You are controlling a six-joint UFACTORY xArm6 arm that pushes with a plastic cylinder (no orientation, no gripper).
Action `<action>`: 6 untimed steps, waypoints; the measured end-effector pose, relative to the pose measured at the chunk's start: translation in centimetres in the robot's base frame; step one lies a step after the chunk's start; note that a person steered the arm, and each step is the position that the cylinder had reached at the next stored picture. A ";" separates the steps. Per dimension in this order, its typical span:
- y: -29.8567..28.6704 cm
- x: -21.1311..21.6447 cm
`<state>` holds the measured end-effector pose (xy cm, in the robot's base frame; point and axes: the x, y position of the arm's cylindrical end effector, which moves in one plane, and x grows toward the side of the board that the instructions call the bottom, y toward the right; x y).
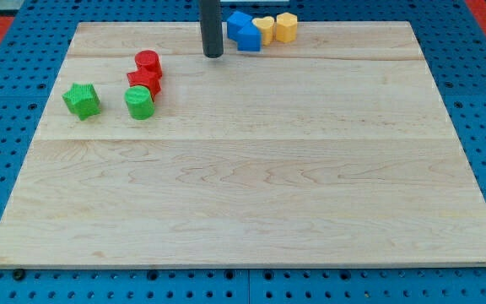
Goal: Push the red circle towards the green star
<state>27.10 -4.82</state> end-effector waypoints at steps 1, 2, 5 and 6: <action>-1.5 0.9; -4.1 1.4; -12.8 1.4; -14.2 1.4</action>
<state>28.47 -19.04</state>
